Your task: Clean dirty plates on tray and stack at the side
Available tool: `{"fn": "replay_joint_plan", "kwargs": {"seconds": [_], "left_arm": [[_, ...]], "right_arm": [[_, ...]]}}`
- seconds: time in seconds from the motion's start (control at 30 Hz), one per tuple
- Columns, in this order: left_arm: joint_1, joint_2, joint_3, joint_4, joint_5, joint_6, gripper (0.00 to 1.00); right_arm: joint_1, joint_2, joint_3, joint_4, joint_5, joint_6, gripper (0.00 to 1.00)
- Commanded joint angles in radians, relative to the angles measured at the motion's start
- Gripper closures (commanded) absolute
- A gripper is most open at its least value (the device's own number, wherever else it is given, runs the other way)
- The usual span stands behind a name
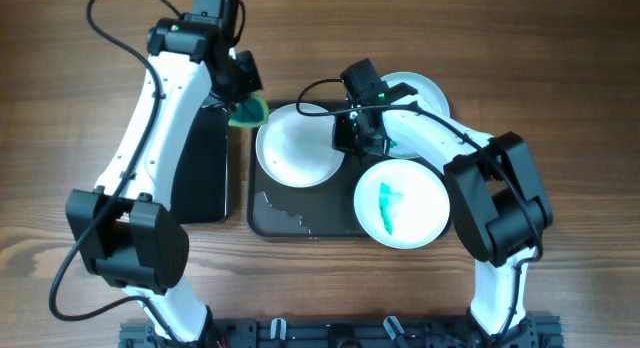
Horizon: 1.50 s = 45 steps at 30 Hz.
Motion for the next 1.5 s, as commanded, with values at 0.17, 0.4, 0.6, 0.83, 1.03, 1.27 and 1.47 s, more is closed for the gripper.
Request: {"fn": "replay_joint_plan", "kwargs": {"seconds": [0.17,0.4,0.6,0.83,1.03,1.27,1.47], "left_arm": [[-0.108,0.015,-0.280,0.218,-0.029,-0.070,0.96],[-0.111,0.015,-0.525,0.552,0.047,0.069,0.96],[-0.119,0.015,-0.600,0.679,0.059,0.069,0.96],[-0.184,0.015,-0.608,0.780,0.287,0.162,0.96],[-0.116,0.015,-0.607,0.672,-0.137,-0.110,0.96],[-0.125,0.013,-0.579,0.570,-0.183,-0.060,0.96],[-0.150,0.000,-0.511,0.561,-0.183,0.158,0.96]], "right_arm": [[-0.004,0.027,-0.015,-0.025,0.145,0.088,0.96],[-0.004,0.027,-0.015,-0.016,0.145,0.087,0.96],[-0.004,0.027,-0.015,-0.014,0.141,0.079,0.96],[-0.004,0.027,-0.015,-0.013,0.141,0.064,0.96],[-0.004,0.027,-0.015,-0.012,0.138,0.063,0.96],[-0.004,0.027,-0.015,-0.006,0.138,0.061,0.96],[-0.004,0.027,-0.015,-0.006,0.137,0.061,0.96]]}}
